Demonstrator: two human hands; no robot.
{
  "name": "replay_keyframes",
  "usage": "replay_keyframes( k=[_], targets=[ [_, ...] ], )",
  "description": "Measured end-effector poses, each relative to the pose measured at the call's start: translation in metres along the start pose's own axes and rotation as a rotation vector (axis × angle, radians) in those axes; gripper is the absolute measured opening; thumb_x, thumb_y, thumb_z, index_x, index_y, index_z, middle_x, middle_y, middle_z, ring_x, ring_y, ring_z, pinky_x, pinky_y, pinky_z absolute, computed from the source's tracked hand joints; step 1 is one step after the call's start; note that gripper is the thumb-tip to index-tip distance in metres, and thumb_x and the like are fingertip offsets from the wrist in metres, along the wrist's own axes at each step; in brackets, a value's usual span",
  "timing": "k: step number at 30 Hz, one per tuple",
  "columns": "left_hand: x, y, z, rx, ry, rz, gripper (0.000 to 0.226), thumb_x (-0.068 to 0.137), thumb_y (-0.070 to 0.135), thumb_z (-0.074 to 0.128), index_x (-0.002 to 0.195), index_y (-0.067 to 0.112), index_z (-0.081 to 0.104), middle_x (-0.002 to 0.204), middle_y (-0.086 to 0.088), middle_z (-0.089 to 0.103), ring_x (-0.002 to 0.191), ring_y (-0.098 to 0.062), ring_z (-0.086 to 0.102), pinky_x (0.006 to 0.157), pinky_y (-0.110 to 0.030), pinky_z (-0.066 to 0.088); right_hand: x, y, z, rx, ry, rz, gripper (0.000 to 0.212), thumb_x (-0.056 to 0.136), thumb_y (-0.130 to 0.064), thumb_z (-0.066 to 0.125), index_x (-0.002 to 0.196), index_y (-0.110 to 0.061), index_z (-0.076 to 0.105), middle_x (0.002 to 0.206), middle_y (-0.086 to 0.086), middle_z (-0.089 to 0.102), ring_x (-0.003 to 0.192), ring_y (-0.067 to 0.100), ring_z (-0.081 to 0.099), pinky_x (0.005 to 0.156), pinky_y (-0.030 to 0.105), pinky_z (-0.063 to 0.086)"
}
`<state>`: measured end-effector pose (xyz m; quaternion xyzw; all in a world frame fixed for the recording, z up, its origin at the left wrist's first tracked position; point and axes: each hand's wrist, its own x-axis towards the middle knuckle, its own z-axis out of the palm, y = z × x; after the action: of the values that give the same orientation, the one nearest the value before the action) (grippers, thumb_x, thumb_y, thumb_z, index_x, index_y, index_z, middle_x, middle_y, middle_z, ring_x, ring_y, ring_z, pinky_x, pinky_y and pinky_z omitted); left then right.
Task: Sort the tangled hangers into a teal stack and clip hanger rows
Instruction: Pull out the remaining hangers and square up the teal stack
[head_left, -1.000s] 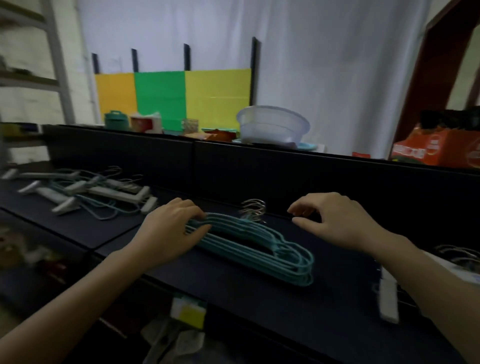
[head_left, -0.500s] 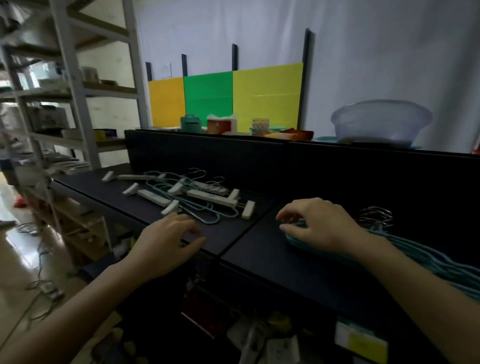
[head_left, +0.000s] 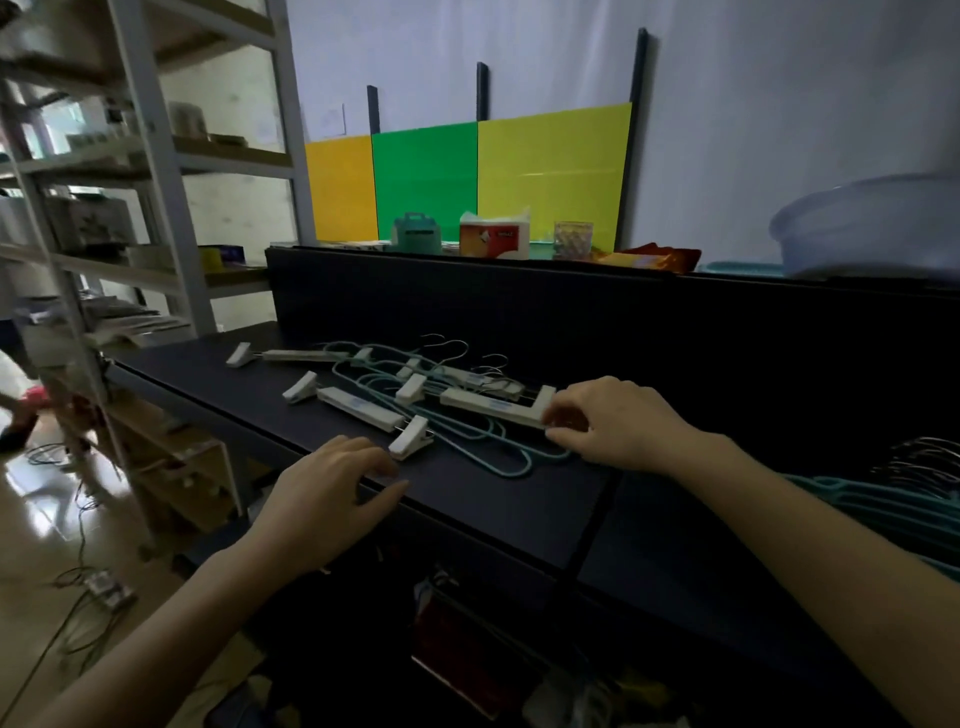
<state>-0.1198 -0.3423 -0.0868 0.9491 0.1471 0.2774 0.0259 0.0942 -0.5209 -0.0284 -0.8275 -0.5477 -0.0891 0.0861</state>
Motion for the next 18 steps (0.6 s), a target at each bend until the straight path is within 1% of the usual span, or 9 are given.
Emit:
replay_keyframes(
  k=[2,6,8,9,10,13,15,18],
  targets=[
    [0.012,-0.017,0.004,-0.015,-0.006,-0.008,0.022,0.088,0.044,0.052,0.099,0.029,0.062,0.092,0.018,0.051,0.094,-0.003,0.047,0.064,-0.008,0.033,0.023,0.001,0.009,-0.015,-0.03,0.018,0.027,0.09,-0.046,0.047,0.112,-0.033,0.058,0.096,-0.015,0.056,0.095,0.011,0.058,0.065,0.025,0.041],
    [0.045,-0.054,0.01,-0.041,-0.008,-0.031,0.022,0.087,0.044,0.053,0.098,0.027,0.063,0.091,0.017,0.051,0.09,-0.002,0.046,0.067,-0.009,0.034,0.067,0.005,0.02,-0.051,-0.125,0.055,0.038,0.091,-0.051,0.043,0.12,-0.028,0.055,0.114,-0.008,0.059,0.1,0.015,0.058,0.073,0.031,0.049],
    [0.063,-0.072,0.013,-0.067,0.007,-0.037,0.022,0.087,0.044,0.053,0.096,0.026,0.063,0.091,0.016,0.052,0.091,-0.005,0.05,0.071,-0.016,0.04,0.087,0.009,0.023,-0.096,-0.195,0.053,0.043,0.09,-0.056,0.043,0.119,-0.027,0.054,0.116,-0.006,0.059,0.099,0.016,0.057,0.076,0.033,0.051],
    [0.071,-0.08,0.016,-0.069,0.011,-0.037,0.022,0.087,0.044,0.052,0.096,0.026,0.063,0.091,0.016,0.052,0.091,-0.005,0.05,0.073,-0.02,0.042,0.097,0.011,0.025,-0.117,-0.242,0.055,0.045,0.088,-0.058,0.044,0.118,-0.027,0.054,0.115,-0.006,0.059,0.099,0.016,0.058,0.077,0.033,0.051],
    [0.078,-0.086,0.018,-0.066,0.014,-0.039,0.022,0.087,0.043,0.052,0.096,0.026,0.063,0.092,0.015,0.053,0.089,-0.004,0.049,0.072,-0.02,0.042,0.104,0.012,0.027,-0.135,-0.291,0.06,0.046,0.086,-0.061,0.046,0.115,-0.026,0.055,0.113,-0.006,0.059,0.098,0.015,0.058,0.077,0.033,0.051],
    [0.095,-0.106,0.027,-0.09,0.024,-0.038,0.018,0.087,0.041,0.054,0.094,0.027,0.063,0.091,0.015,0.053,0.08,0.004,0.043,0.063,-0.01,0.034,0.124,0.013,0.036,-0.175,-0.405,0.099,0.05,0.079,-0.064,0.053,0.11,-0.025,0.056,0.108,-0.005,0.061,0.094,0.015,0.058,0.076,0.032,0.05],
    [0.105,-0.12,0.032,-0.107,0.011,-0.038,0.019,0.087,0.041,0.054,0.095,0.026,0.063,0.092,0.014,0.054,0.082,0.003,0.044,0.064,-0.01,0.034,0.133,0.012,0.039,-0.179,-0.415,0.122,0.046,0.079,-0.063,0.056,0.107,-0.026,0.056,0.103,-0.007,0.059,0.092,0.013,0.057,0.076,0.031,0.049],
    [0.119,-0.14,0.041,-0.123,0.012,-0.027,0.025,0.086,0.043,0.054,0.099,0.023,0.065,0.092,0.014,0.055,0.087,-0.003,0.048,0.068,-0.015,0.041,0.14,0.015,0.037,-0.153,-0.421,0.124,0.04,0.08,-0.059,0.057,0.105,-0.028,0.055,0.098,-0.01,0.056,0.091,0.011,0.056,0.076,0.029,0.047]
  ],
)
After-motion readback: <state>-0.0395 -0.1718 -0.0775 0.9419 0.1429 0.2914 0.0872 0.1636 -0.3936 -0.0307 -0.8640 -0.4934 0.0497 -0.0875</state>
